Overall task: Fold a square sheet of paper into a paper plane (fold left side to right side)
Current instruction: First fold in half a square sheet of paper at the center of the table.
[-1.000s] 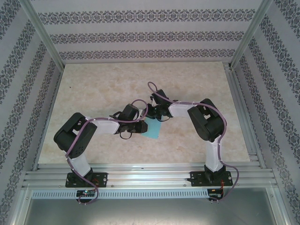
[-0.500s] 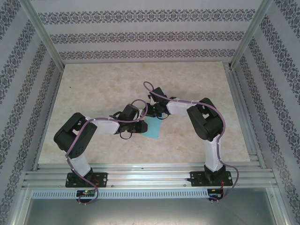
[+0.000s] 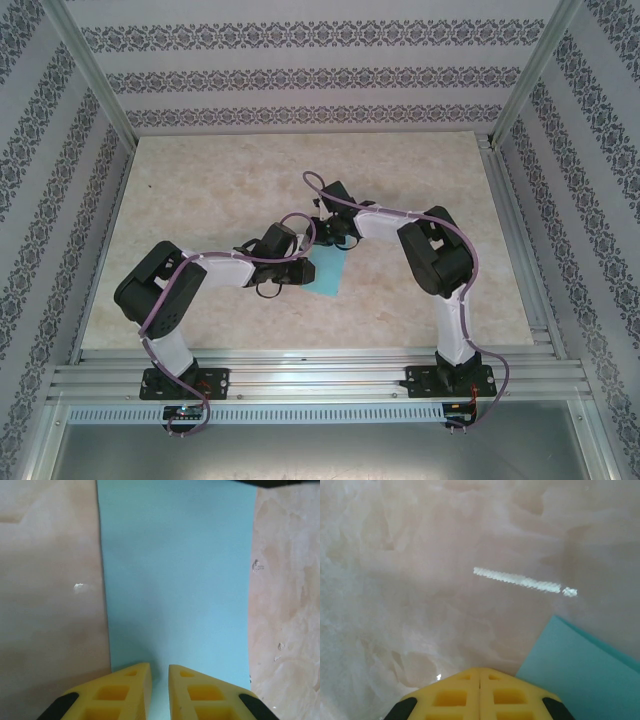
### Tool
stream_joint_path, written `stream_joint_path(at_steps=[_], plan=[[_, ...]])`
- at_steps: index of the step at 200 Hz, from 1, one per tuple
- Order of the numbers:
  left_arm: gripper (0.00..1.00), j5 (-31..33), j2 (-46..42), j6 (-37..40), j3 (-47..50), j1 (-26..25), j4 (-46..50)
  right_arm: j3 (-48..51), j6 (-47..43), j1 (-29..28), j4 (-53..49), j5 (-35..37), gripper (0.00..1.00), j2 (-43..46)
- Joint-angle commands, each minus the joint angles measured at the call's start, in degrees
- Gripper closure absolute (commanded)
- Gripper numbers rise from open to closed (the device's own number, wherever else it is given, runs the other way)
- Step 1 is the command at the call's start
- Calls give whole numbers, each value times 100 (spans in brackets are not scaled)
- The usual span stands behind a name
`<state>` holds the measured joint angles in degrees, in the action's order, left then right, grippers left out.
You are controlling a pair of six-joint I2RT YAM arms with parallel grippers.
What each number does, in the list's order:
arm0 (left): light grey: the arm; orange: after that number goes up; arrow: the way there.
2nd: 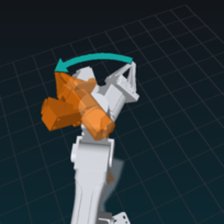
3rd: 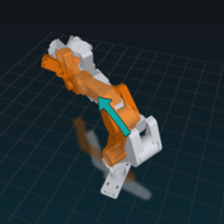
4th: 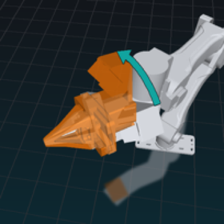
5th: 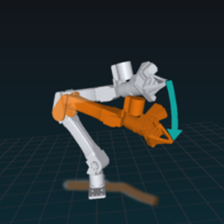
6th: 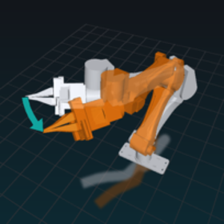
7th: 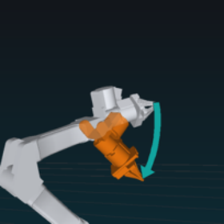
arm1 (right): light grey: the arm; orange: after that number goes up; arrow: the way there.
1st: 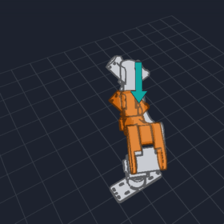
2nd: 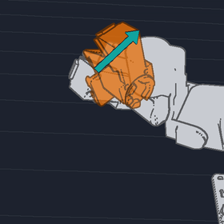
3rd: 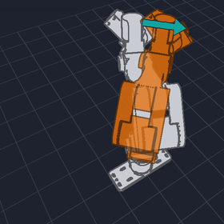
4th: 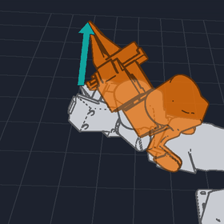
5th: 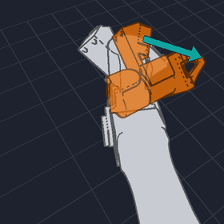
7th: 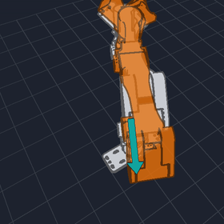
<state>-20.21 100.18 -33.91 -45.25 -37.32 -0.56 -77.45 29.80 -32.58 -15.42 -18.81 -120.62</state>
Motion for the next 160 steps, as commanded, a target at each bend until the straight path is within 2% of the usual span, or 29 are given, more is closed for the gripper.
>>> stream_joint_path(at_steps=[1, 85, 130, 160], plan=[[82, 0, 335, -35, 447, -223, 1348, -129, -213, 399, 225, 820, 94, -287], [82, 3, 324, -81, 498, -245, 1304, -436, -364, 751, 233, 723, 93, -391], [82, 13, 339, -97, 463, -256, 1286, -354, -380, 789, 9, 488, 91, 437], [82, 18, 366, -96, 429, -267, 1280, 301, 26, 587, 174, 64, 91, 1081]])
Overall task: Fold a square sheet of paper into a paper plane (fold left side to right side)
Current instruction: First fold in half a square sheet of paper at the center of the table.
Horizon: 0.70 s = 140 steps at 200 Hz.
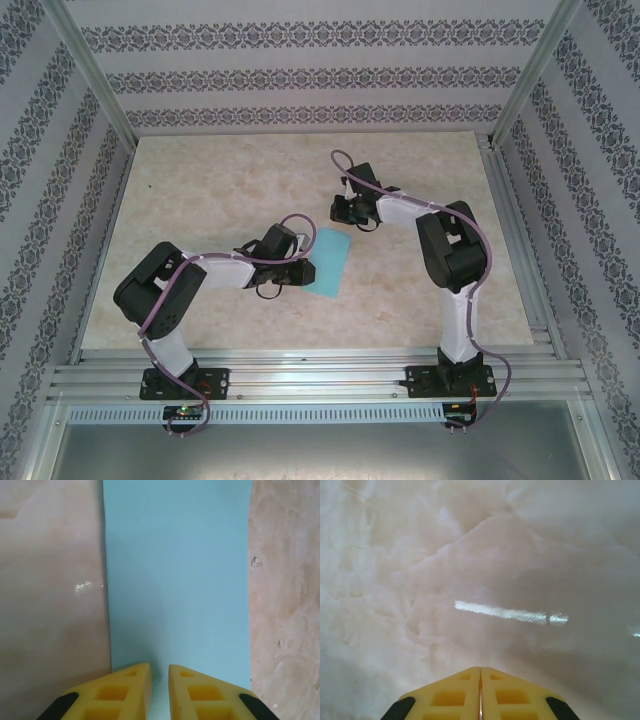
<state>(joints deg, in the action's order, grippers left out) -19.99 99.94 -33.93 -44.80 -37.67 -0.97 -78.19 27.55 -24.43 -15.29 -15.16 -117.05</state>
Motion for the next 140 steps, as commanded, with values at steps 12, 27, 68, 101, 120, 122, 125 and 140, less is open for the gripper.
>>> stream_joint_path(at_steps=[12, 27, 68, 101, 120, 122, 125, 140], plan=[[82, 0, 394, -87, 364, -236, 1328, 668, 478, -373, 365, -451, 91, 838], [82, -1, 392, -78, 350, -233, 1345, 976, 835, -536, 641, -602, 91, 844], [82, 11, 377, -61, 338, -253, 1380, 1098, 1086, -722, 874, -476, 91, 449], [82, 21, 282, -43, 356, -268, 1408, 840, 905, -712, 364, -80, 91, 106], [82, 3, 220, -40, 391, -276, 1413, 734, 867, -712, 92, 76, 91, -80], [82, -8, 213, -43, 392, -276, 1413, 724, 862, -710, 53, 94, 91, -94], [82, -6, 199, -38, 401, -276, 1410, 711, 862, -711, 10, 116, 91, -120], [81, -31, 115, -43, 460, -286, 1408, 641, 850, -704, -188, 220, 91, -240]])
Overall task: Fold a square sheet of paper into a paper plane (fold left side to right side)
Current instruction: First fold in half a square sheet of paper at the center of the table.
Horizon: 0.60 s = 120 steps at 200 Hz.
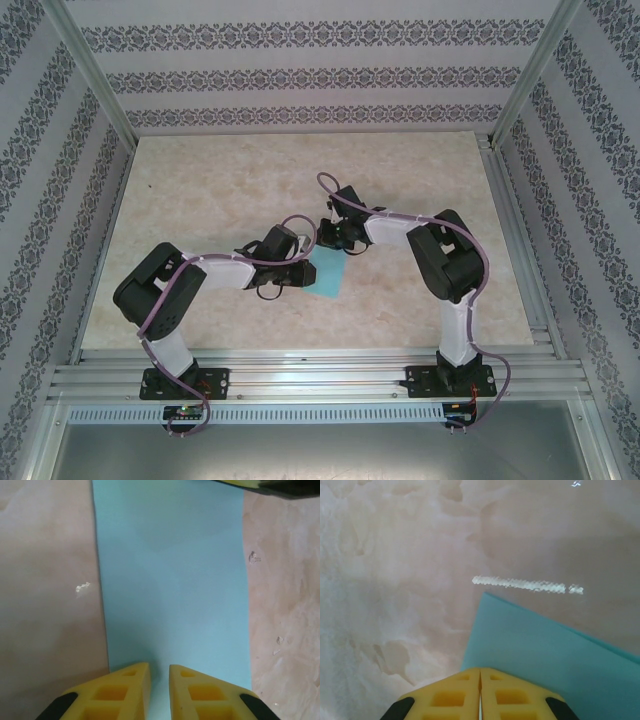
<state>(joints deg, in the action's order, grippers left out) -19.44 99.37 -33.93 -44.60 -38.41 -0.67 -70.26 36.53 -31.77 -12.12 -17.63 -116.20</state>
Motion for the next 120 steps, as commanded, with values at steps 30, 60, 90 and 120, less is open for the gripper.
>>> stream_joint_path(at_steps=[30, 60, 90, 120], plan=[[81, -165, -67, -54, 648, -215, 1383, -232, -94, 44, -729, 567, 91, -474], [81, -160, -265, -69, 863, -211, 1408, -277, -110, 57, -791, 564, 91, -534], [81, -283, -430, -137, 1129, -224, 1203, -295, -129, 58, -758, 507, 91, -547], [81, -407, -598, -173, 1370, -228, 1078, -322, -155, 57, -750, 455, 91, -579]])
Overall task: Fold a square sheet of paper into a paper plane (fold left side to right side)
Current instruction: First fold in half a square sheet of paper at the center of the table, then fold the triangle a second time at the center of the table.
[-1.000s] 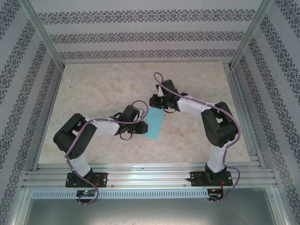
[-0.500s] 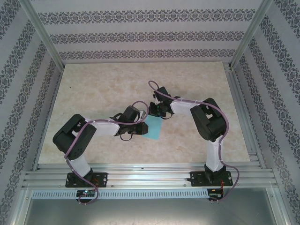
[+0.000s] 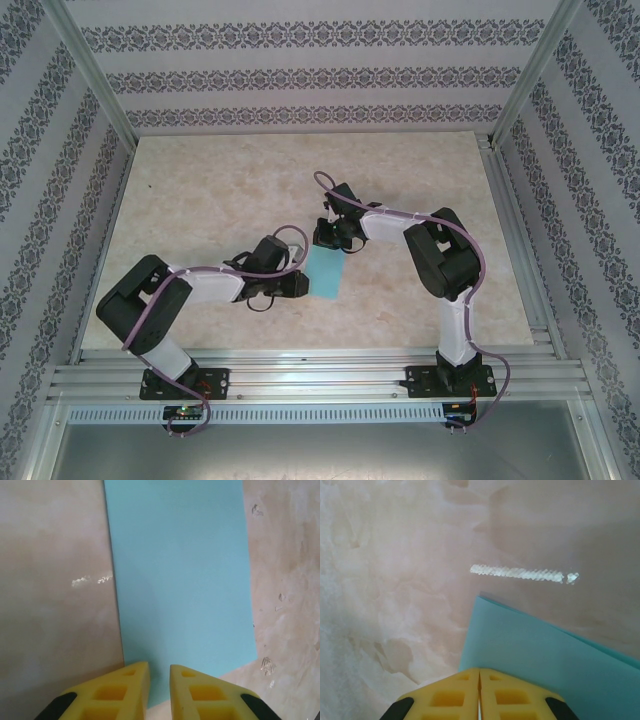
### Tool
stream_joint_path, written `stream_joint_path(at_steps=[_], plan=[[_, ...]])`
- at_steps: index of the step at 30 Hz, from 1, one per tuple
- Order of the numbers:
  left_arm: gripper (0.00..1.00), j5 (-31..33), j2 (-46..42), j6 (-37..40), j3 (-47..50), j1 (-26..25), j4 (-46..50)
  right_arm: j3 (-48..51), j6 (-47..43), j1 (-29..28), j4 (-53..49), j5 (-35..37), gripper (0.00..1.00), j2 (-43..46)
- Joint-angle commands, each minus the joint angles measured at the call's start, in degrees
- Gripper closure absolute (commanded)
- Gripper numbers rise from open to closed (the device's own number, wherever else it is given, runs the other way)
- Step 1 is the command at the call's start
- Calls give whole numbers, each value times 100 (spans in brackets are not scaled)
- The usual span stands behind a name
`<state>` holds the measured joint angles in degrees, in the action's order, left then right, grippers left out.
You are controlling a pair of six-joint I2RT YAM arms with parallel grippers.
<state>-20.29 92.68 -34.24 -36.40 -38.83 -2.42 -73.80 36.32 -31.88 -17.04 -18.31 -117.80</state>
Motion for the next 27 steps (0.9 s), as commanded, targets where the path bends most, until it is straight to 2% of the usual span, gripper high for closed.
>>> stream_joint_path(at_steps=[1, 6, 9, 13, 17, 22, 27], plan=[[81, -324, 64, -148, 553, -186, 1253, 28, -133, 68, -257, 518, 91, -415], [81, -393, -416, -183, 771, -195, 1320, -16, -181, 72, -160, 325, 91, -403], [79, -295, -944, -130, 623, -171, 1731, -144, -244, 81, -192, 225, 90, -277], [75, -92, -1554, -45, 214, 6, 2316, -447, -460, 118, -441, 238, 82, 64], [68, -95, -1900, -90, -79, 347, 2411, -654, -659, 295, -784, 299, 74, 536], [67, -444, -1460, -72, -421, 597, 2042, -126, -718, 628, -850, 320, 65, 1232], [68, -757, -558, -153, -789, 705, 1527, 914, -462, 1006, -290, 10, 57, 1685]])
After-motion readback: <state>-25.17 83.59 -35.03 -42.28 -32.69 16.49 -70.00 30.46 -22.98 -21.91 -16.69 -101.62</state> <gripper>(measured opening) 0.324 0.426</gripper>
